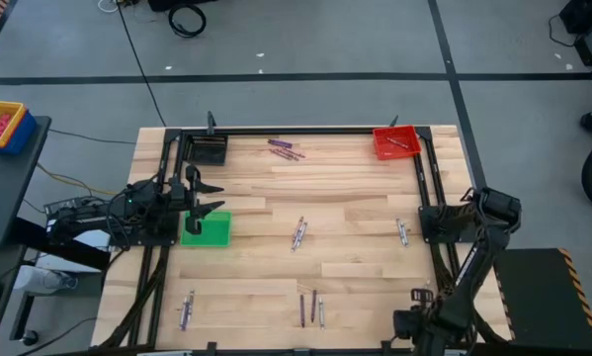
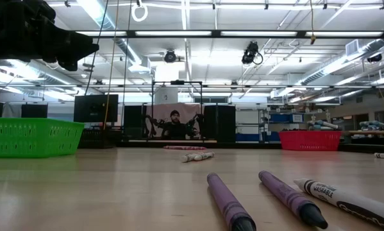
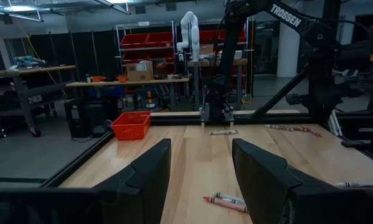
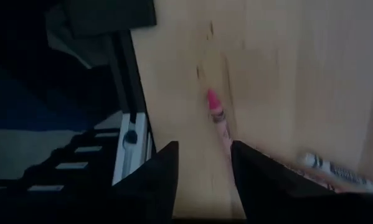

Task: Sort crayons
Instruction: Put the pink crayon into the red bin

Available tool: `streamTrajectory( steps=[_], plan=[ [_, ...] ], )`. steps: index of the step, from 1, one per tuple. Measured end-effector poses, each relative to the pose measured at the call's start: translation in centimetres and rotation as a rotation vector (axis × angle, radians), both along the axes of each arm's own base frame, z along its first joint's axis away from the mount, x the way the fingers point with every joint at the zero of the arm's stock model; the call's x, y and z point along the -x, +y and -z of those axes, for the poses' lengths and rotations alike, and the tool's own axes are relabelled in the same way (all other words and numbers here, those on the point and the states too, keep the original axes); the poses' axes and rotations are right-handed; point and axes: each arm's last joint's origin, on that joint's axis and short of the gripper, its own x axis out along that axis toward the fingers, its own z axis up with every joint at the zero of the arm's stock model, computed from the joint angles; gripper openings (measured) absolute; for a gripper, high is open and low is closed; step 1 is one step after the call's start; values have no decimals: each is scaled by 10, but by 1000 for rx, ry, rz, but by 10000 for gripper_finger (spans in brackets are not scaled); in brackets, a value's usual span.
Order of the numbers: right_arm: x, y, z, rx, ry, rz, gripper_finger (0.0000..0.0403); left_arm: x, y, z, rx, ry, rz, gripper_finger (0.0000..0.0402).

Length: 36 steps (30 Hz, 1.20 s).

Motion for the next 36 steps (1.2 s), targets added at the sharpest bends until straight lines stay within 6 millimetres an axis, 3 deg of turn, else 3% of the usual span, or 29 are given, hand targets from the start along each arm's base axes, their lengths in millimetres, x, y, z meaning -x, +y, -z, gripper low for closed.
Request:
streamTrajectory(
  steps=[13, 23, 28, 36],
  plan=[
    [3, -5, 22, -54, -11, -69, 154, 0, 0, 0, 0, 0, 0, 183],
    [2, -1, 50, 40, 69, -112, 153, 0, 0, 0, 0, 0, 0, 183],
    [0, 3, 48, 70, 60, -103, 147, 0, 0, 0, 0, 0, 0, 183],
    [-2, 4, 43, 115, 43, -70, 92, 0, 0, 0, 0, 0, 0, 183]
  ],
)
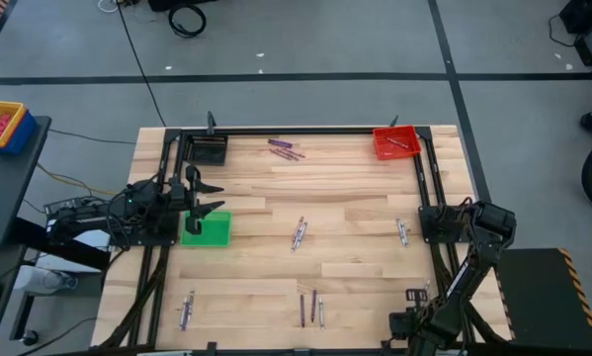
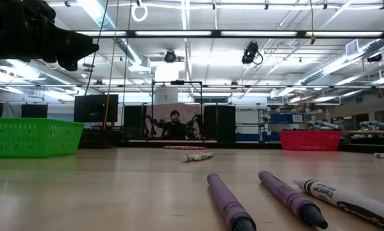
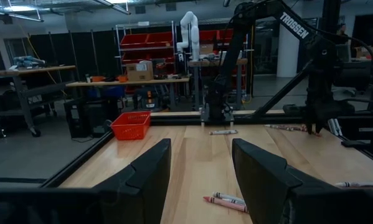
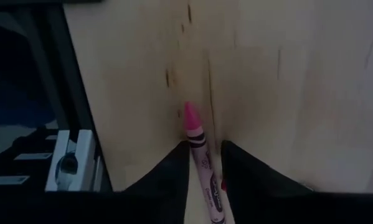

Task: Sort crayons
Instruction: Put the pink crayon into the red bin

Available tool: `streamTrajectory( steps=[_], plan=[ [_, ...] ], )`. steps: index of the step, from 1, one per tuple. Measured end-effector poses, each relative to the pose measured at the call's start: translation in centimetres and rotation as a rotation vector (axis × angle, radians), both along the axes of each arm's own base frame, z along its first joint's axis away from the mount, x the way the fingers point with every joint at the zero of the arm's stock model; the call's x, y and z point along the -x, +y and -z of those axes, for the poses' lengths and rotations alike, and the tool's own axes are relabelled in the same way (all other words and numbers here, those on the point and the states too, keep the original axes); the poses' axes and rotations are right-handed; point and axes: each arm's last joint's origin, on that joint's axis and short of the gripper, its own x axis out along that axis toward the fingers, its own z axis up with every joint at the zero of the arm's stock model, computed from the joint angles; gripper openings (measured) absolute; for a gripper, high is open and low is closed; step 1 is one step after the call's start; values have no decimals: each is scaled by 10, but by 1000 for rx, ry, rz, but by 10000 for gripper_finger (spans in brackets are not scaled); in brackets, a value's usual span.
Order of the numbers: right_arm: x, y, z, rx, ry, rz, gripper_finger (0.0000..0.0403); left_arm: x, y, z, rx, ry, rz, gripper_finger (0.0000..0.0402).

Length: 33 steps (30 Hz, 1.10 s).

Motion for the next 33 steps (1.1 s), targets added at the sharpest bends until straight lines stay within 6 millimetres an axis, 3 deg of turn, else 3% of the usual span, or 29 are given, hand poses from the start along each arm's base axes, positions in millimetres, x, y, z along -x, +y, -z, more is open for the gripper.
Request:
streamTrajectory(
  steps=[7, 18, 27, 33],
  plan=[
    [-5, -3, 0, 4, -1, 41, 78, 0, 0, 0, 0, 0, 0, 183],
    [-32, -7, -6, -21, -60, 53, 78, 0, 0, 0, 0, 0, 0, 183],
    [-29, -6, -7, -60, 18, 49, 79, 0, 0, 0, 0, 0, 1, 183],
    [-28, -1, -13, -95, 2, 36, 105, 0, 0, 0, 0, 0, 0, 183]
  ],
)
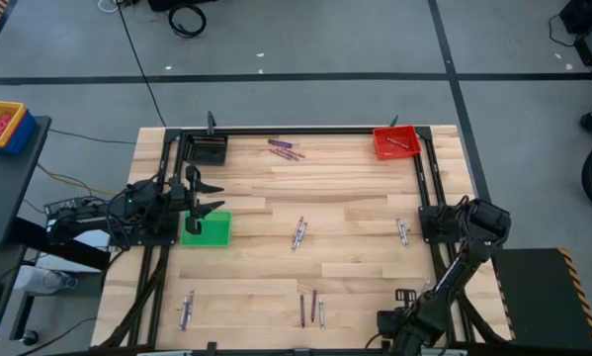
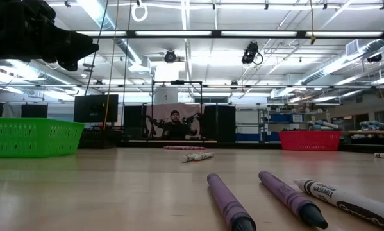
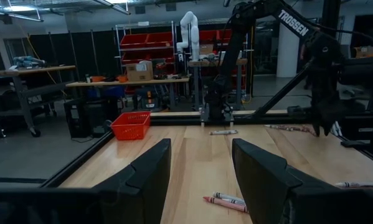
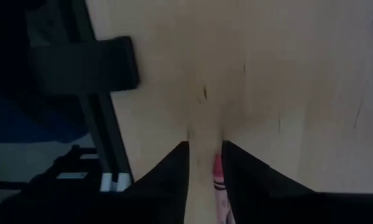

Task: Sort crayons
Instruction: Put the pink crayon into the red bin

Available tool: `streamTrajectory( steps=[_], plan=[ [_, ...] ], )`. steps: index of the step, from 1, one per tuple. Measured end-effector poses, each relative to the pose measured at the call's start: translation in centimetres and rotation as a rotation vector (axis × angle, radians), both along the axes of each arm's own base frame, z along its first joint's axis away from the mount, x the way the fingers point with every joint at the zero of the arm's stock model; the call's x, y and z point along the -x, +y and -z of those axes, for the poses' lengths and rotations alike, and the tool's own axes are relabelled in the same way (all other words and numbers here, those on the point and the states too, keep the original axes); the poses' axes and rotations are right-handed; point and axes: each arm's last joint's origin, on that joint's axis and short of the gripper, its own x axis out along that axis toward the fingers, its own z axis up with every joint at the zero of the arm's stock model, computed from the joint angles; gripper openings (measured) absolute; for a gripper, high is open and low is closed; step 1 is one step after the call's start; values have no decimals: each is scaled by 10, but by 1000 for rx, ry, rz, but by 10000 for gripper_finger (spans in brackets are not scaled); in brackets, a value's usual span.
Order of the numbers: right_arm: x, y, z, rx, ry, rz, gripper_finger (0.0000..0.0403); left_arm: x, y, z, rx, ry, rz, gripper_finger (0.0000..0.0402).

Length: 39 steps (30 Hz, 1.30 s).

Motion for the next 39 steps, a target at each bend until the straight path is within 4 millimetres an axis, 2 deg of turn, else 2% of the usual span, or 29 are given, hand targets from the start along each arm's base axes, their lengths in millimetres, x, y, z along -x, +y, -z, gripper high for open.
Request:
streamTrajectory(
  steps=[8, 23, 28, 33, 39],
  plan=[
    [26, 6, 1, 75, 38, -14, 138, 0, 0, 0, 0, 0, 0, 183],
    [37, 8, 1, 98, 64, -24, 135, 0, 0, 0, 0, 0, 0, 183],
    [44, 8, 11, 96, 71, -11, 134, 0, 0, 0, 0, 0, 0, 183],
    [44, 8, 17, 105, 64, 6, 123, 0, 0, 0, 0, 0, 0, 183],
    [42, 7, 18, 99, 61, -5, 85, 0, 0, 0, 0, 0, 0, 183]
  ],
)
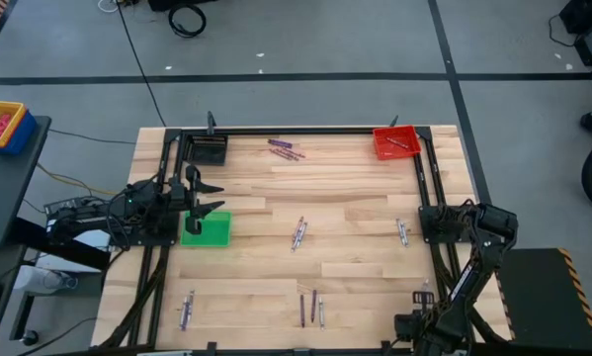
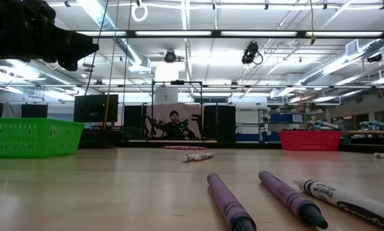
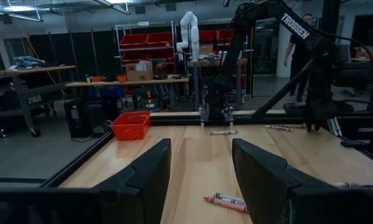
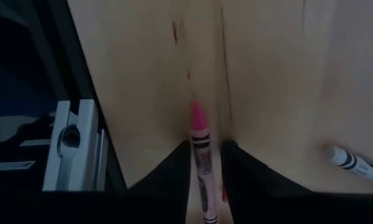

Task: Sort crayons
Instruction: Put the pink crayon into the red bin

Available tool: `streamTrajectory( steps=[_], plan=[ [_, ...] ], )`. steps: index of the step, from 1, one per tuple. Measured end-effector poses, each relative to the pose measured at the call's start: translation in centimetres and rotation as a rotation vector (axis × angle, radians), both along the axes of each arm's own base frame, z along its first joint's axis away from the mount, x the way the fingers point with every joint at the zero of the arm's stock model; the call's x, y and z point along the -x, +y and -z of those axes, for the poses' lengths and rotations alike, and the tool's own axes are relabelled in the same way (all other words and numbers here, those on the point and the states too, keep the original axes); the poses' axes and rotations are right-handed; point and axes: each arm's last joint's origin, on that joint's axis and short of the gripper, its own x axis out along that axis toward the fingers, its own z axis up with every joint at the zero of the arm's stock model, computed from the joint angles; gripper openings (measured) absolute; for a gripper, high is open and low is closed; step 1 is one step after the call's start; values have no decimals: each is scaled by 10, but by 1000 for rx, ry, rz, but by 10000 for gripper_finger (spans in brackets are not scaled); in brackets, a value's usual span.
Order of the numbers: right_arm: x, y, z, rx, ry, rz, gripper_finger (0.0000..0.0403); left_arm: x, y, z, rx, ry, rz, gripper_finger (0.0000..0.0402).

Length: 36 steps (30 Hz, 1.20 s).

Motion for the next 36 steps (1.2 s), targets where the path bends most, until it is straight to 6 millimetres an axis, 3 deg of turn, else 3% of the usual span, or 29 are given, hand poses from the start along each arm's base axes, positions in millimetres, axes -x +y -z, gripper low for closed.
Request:
streamTrajectory(
  steps=[8, 17, 24, 29, 36],
  plan=[
    [-5, -1, 1, -9, -10, 6, 42, 0, 0, 0, 0, 0, 0, 183],
    [-19, -3, -4, -27, -6, -32, 39, 0, 0, 0, 0, 0, 0, 183],
    [-42, -9, -12, 6, -93, -35, 39, 0, 0, 0, 0, 0, 0, 183],
    [-66, -15, -26, 48, -164, -57, 39, 0, 0, 0, 0, 0, 0, 183],
    [-95, -40, -64, 244, -160, -81, 39, 0, 0, 0, 0, 0, 0, 183]
  ],
)
